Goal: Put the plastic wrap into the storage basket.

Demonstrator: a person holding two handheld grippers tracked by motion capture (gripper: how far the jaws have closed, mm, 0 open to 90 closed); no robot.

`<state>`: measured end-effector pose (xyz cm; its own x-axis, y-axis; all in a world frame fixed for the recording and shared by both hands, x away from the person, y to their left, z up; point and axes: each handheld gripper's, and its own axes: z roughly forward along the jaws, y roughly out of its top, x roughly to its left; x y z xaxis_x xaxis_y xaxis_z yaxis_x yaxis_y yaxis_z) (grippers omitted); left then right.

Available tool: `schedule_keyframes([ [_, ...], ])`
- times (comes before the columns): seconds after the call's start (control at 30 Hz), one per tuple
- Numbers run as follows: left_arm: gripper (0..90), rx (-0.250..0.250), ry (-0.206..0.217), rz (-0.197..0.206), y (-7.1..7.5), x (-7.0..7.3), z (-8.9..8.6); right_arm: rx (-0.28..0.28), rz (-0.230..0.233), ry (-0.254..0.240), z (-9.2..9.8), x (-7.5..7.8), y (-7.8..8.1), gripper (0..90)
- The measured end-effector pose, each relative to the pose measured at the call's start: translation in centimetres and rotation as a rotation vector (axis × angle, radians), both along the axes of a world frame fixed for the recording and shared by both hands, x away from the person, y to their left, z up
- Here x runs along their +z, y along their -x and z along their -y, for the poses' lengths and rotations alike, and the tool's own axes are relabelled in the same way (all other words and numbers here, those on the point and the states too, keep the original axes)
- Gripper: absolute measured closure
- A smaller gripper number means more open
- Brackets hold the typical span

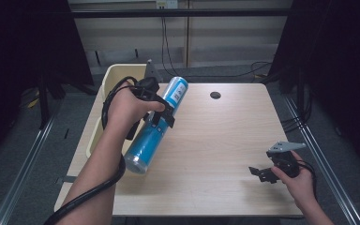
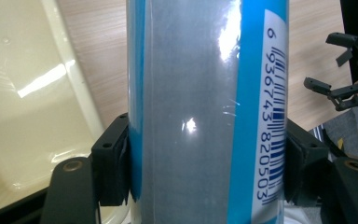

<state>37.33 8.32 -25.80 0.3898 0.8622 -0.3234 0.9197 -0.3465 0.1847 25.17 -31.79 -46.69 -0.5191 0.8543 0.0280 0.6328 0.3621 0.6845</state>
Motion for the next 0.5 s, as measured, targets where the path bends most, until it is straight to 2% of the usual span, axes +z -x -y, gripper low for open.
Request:
schedule_keyframes([
  [0.1,32.1,0.014,-0.005,-0.007,0.1,0.1,-0.4,0.007,0.006,-0.003,0.0,0.0,0.0,3.6],
  [0.17,32.1,0.034,-0.007,0.006,0.2,0.3,-1.2,0.013,0.012,0.007,-0.1,-0.1,-0.1,3.6],
  [0.23,32.1,0.04,-0.009,0.005,0.2,0.4,-1.7,0.008,-0.001,0.002,-0.3,-0.2,-0.1,3.6],
  [0.33,32.1,0.058,-0.016,0.008,0.3,0.6,-2.5,0.016,0.006,0.008,-0.3,-0.1,-0.1,3.6],
  [0.5,32.1,0.092,-0.006,0.008,0.4,0.7,-3.5,0.007,0.003,0.005,-0.2,0.0,-0.1,3.6],
])
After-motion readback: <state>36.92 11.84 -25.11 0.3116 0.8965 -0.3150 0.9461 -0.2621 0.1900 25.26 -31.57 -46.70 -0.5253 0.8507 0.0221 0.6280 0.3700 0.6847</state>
